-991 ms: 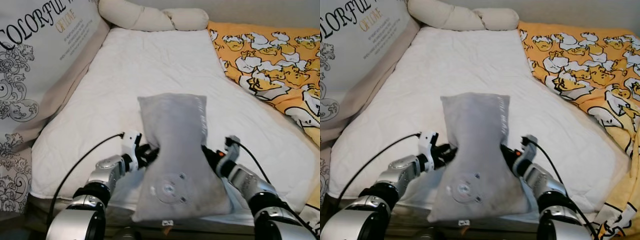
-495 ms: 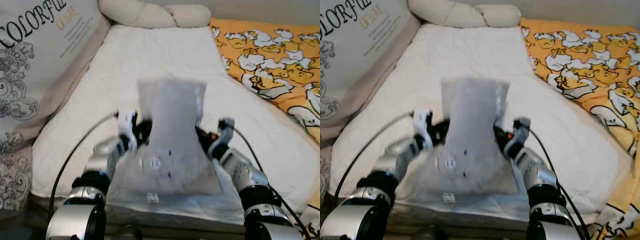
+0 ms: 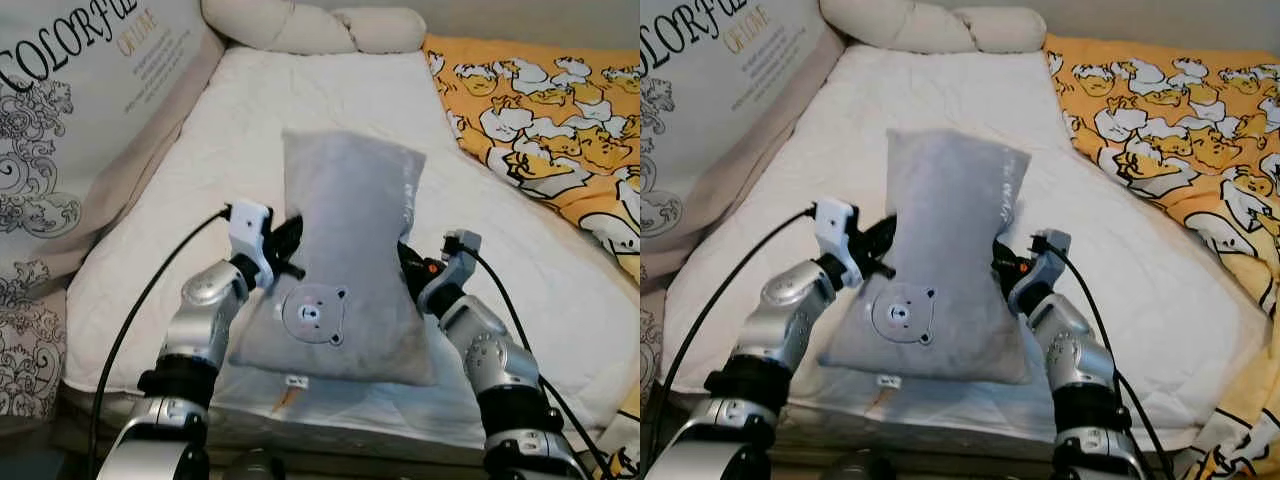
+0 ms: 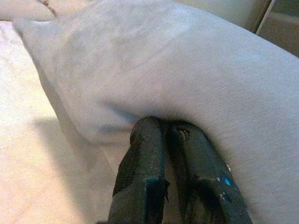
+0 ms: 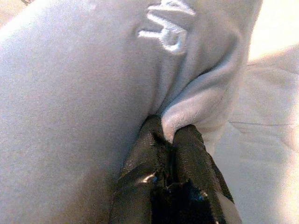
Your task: Clean up the room
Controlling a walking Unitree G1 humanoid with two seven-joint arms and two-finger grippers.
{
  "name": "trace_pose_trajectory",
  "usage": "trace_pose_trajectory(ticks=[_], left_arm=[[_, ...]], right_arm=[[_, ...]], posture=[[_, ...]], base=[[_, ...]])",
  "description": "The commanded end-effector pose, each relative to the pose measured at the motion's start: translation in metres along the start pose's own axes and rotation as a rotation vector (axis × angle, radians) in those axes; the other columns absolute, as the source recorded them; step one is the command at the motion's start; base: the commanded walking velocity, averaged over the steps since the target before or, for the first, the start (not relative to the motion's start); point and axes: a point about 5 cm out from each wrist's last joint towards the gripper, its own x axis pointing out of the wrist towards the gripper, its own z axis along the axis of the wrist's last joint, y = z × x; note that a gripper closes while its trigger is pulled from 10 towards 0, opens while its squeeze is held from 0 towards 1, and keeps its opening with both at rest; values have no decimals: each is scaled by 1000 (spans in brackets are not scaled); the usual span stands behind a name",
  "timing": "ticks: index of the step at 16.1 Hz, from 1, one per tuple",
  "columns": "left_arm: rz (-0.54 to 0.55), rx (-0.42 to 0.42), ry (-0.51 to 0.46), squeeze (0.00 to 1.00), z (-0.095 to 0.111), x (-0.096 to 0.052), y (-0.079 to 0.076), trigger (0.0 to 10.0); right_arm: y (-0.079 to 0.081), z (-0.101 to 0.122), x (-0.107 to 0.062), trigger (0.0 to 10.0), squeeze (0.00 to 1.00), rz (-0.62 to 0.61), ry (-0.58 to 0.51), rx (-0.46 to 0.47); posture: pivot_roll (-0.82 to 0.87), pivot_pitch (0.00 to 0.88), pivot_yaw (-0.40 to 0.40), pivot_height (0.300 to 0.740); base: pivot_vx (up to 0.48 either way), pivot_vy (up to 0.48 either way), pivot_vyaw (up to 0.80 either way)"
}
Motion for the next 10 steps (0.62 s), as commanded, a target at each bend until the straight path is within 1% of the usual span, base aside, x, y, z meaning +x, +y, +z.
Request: trace_pose_trajectory(ticks=[1, 2, 3, 5, 6, 8, 9, 10], left_arm=[[32, 70, -15, 0, 10, 5, -3, 10000], [72, 98, -38, 0, 13, 4, 1, 10000], [87, 111, -35, 0, 13, 4, 3, 10000], [100, 122, -23, 0, 12, 3, 4, 10000], [105, 125, -22, 0, 13, 3, 4, 10000], [120, 135, -16, 0, 12, 4, 4, 10000], [132, 141, -3, 0, 9, 4, 4, 10000], [159, 155, 25, 0, 5, 3, 8, 10000]], right_arm=[[8, 7, 3, 6039, 0, -19, -38, -85], [7, 4, 3, 10000, 0, -48, -28, -90], [7, 3, 2, 10000, 0, -61, -29, -109], [11, 2, 1, 10000, 0, -65, -42, -110], [13, 1, 1, 10000, 0, -69, -51, -92], [14, -2, 1, 10000, 0, -88, -55, -91], [13, -2, 1, 10000, 0, -102, -55, -95], [9, -4, -1, 10000, 0, -126, -46, -102]], posture=[[52, 0, 19, 740], [54, 0, 18, 740], [55, 0, 19, 740], [55, 0, 20, 740], [55, 0, 22, 740], [54, 0, 25, 740], [52, 0, 30, 740], [51, 0, 30, 740]], base=[[0, 0, 0], [0, 0, 0], [0, 0, 0], [0, 0, 0], [0, 337, 0], [0, 424, 0], [0, 281, 0], [0, 0, 0]])
